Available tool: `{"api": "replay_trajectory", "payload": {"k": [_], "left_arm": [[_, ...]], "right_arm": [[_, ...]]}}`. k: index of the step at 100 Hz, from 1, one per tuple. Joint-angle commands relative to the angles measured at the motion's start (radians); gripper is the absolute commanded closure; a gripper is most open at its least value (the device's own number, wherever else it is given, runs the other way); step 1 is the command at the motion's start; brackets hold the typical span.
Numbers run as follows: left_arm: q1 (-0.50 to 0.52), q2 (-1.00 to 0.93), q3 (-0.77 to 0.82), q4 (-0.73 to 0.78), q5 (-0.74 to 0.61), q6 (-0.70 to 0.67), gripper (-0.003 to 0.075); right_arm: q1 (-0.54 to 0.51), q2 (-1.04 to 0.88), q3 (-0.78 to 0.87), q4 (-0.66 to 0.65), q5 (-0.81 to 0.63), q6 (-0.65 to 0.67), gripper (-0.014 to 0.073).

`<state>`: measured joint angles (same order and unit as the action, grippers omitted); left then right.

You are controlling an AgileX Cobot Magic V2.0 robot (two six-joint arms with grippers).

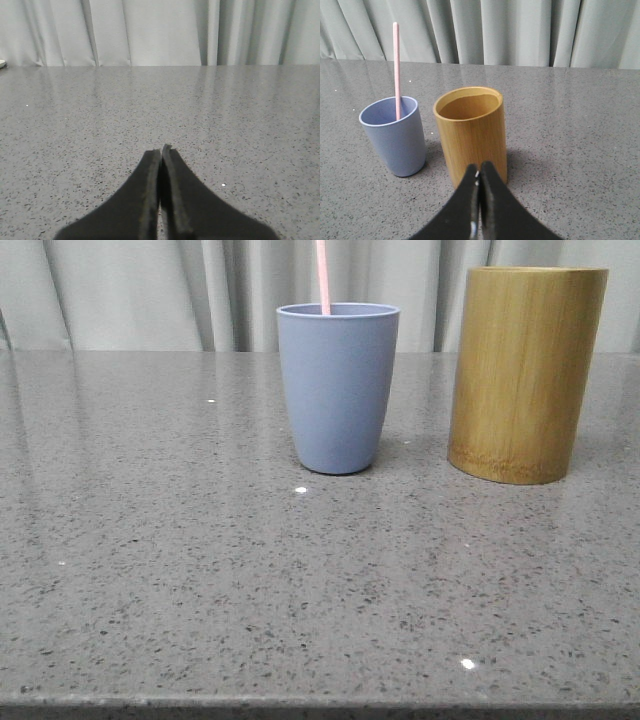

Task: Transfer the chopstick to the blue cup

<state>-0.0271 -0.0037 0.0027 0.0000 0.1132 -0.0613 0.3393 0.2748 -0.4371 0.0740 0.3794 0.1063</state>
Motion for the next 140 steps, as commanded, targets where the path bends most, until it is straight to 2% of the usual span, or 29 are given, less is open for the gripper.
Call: {"api": "replay_trajectory", "payload": {"k": [1, 41, 69, 115, 129, 140], "left_arm": [[0.002, -0.035, 0.008, -0.011, -0.086, -0.001, 0.0739], [0.002, -0.035, 0.008, -0.011, -0.086, -0.001, 0.0739], [0.002, -0.035, 0.008, -0.011, -0.086, -0.001, 0.0739], [0.002, -0.035, 0.008, -0.011, -0.086, -0.001, 0.0739], [0.002, -0.035, 0.008, -0.011, -0.086, -0.001, 0.0739], [0.002, -0.035, 0.008, -0.011, -0.086, -0.001, 0.0739]], "right_arm": [[-0.005, 0.009, -0.025, -0.008, -0.078, 0.0, 0.0661], [-0.01, 0.009, -0.006, -0.008, -0.079, -0.001, 0.0661], [-0.128, 0.006, 0.071, -0.008, -0.092, -0.001, 0.0661], [-0.282, -0.127, 0.348, -0.008, -0.394, -0.002, 0.0661], [-0.313, -0.205, 0.429, -0.008, -0.433, -0.002, 0.0661], [-0.318, -0.272, 0.465, -0.009, -0.408, -0.002, 0.0661]]}}
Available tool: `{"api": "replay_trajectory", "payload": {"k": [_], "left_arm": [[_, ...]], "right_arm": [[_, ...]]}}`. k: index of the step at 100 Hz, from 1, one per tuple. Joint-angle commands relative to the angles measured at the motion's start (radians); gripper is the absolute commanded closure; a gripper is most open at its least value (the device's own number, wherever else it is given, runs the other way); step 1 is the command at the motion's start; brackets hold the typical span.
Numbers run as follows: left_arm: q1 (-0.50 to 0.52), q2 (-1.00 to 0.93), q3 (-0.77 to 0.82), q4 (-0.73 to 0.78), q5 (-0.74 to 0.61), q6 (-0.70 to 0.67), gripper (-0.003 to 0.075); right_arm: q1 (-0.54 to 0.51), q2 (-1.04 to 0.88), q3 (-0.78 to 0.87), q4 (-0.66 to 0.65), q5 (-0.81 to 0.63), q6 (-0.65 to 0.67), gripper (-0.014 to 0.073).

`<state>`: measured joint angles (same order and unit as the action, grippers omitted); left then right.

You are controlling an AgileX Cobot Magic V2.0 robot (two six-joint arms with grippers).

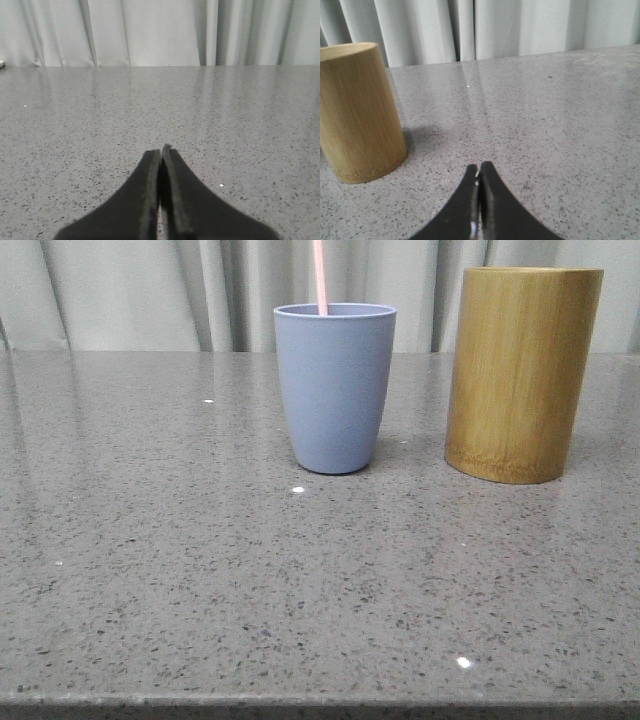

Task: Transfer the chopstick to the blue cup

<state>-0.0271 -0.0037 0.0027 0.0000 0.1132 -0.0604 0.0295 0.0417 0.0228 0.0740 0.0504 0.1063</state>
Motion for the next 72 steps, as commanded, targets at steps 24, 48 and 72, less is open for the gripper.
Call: {"api": "replay_trajectory", "payload": {"k": [24, 48, 72], "left_arm": [[0.002, -0.035, 0.008, -0.011, -0.086, -0.002, 0.0739], [0.002, -0.035, 0.008, -0.011, -0.086, -0.002, 0.0739], [0.002, -0.035, 0.008, -0.011, -0.086, -0.002, 0.0739]], "right_arm": [[-0.01, -0.074, 0.005, -0.021, -0.017, -0.003, 0.0661], [-0.01, -0.074, 0.005, -0.021, -0.016, -0.003, 0.0661], [-0.01, -0.074, 0.005, -0.021, -0.016, -0.003, 0.0661]]}}
